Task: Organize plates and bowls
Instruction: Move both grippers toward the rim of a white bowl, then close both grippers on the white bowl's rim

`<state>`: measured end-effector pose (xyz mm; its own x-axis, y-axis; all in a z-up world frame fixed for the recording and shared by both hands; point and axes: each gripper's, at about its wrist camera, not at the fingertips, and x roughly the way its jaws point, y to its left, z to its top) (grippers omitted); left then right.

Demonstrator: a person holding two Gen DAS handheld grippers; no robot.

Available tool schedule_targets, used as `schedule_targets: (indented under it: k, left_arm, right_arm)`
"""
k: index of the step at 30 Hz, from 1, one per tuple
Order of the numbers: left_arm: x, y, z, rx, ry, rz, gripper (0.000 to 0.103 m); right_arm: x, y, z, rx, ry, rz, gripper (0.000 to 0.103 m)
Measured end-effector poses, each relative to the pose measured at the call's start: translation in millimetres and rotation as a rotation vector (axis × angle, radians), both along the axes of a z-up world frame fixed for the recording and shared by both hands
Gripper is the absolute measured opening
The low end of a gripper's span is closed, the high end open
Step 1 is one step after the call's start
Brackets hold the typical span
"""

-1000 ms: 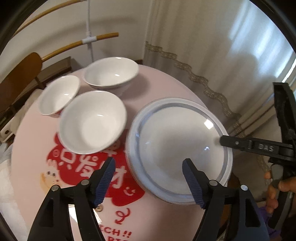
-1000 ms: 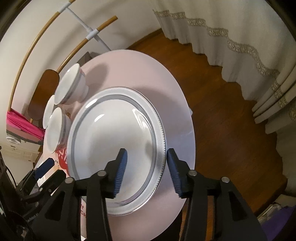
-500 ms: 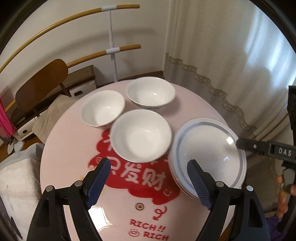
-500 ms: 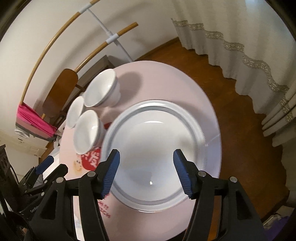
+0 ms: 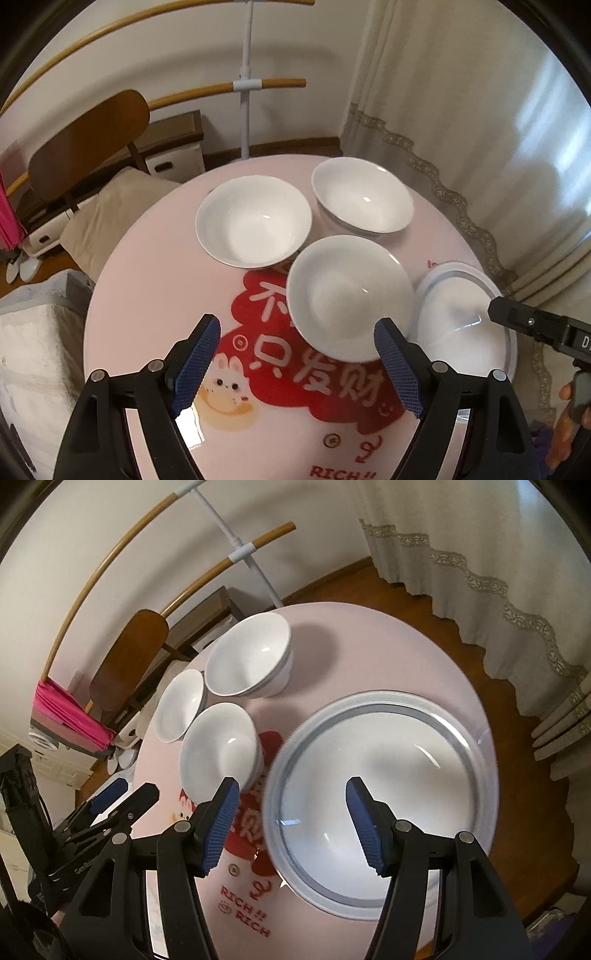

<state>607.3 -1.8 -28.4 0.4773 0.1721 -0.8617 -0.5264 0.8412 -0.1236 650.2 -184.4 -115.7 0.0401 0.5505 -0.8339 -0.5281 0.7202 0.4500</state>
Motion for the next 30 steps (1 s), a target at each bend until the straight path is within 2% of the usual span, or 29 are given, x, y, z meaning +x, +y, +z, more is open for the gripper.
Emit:
schedule_targets:
  k: [8,11,14,19,21,26,30]
  left_arm:
    - [29,29,-31,-0.067,0.045,-0.041,0.079]
    - [38,37,-45,-0.089,0.063,-0.052,0.073]
    - [44,41,-56,-0.111,0.079,-0.057,0.063]
    - [52,48,-66,-0.139,0.101,-0.076,0.038]
    - [54,49,-69,-0.149,0.104,-0.084,0.032]
    - [57,54,-75,-0.158,0.097,-0.097,0.032]
    - [53,55,-79,-0.164,0.096,-0.100,0.032]
  right_arm:
    - [-2,52,-13,-0.079,-0.044,0.048,0.062]
    - [-2,68,-19,-0.109,-0.068,0.076,0.062]
    - [0,80,-24,-0.128,-0.075,0.093,0.062]
    - [2,93,-32,-0.153,-0.082,0.123,0.062]
    - [2,99,-35,-0.163,-0.086,0.136,0.062]
    - [1,112,-47,-0.188,-0.080,0.170,0.061]
    - [3,123,-54,-0.200,-0.077,0.204,0.055]
